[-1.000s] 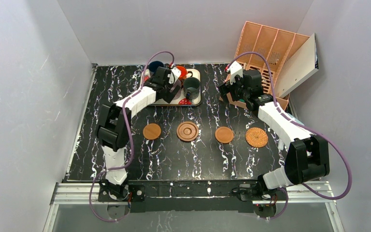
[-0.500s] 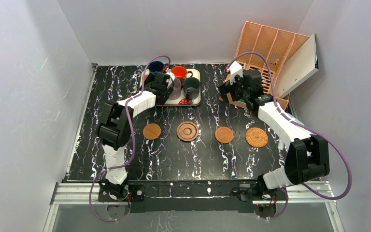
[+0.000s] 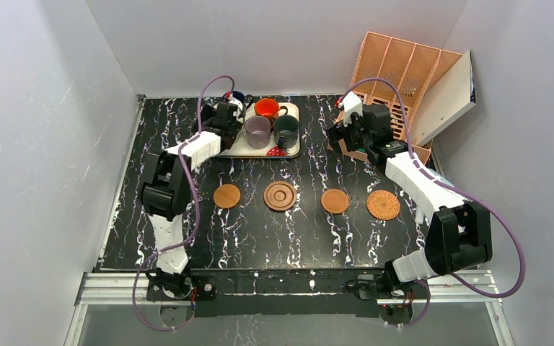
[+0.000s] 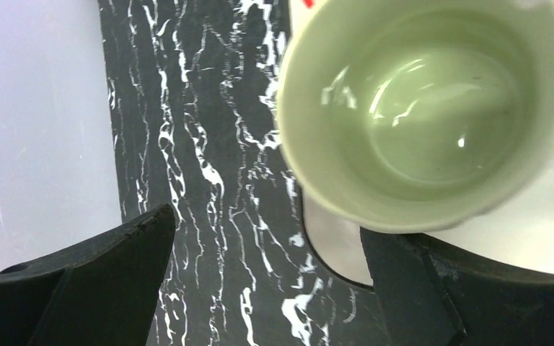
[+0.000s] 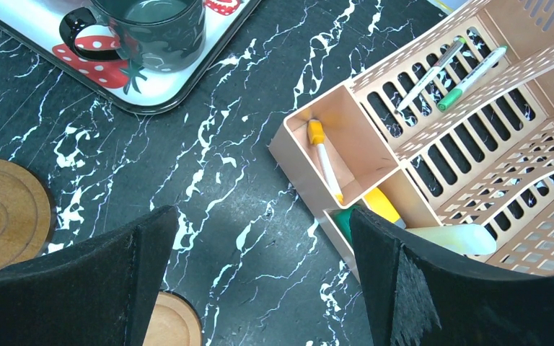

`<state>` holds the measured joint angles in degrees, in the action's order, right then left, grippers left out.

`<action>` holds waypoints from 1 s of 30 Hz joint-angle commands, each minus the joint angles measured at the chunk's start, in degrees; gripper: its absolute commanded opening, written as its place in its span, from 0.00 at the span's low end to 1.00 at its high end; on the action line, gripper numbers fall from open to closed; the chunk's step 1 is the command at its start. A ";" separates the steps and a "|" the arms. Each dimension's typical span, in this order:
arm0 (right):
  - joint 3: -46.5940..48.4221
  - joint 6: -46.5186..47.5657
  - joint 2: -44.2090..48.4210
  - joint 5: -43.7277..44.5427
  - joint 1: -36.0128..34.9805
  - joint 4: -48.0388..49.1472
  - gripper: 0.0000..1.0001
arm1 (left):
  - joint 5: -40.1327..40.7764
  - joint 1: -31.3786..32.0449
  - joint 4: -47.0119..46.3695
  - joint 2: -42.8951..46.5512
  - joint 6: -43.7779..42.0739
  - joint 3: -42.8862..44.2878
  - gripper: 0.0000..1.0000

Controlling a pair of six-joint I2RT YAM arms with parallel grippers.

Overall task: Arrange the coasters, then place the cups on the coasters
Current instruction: Move the cup to the tray.

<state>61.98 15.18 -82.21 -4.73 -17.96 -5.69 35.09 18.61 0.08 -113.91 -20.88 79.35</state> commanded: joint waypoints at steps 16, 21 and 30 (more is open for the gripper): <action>0.78 -0.30 1.71 -0.76 0.38 1.14 0.99 | -20.01 -6.00 5.17 9.04 11.69 4.19 0.98; 0.82 -0.25 1.62 -0.81 0.43 1.19 0.99 | -21.85 -5.65 4.80 7.74 16.16 8.04 0.98; 0.77 -0.24 1.36 -0.77 0.40 1.04 0.99 | -13.59 -2.16 7.81 -2.62 19.09 18.31 0.98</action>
<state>61.98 15.18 -82.21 -4.93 -17.96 -5.87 17.43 14.50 4.89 -112.84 -4.10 94.32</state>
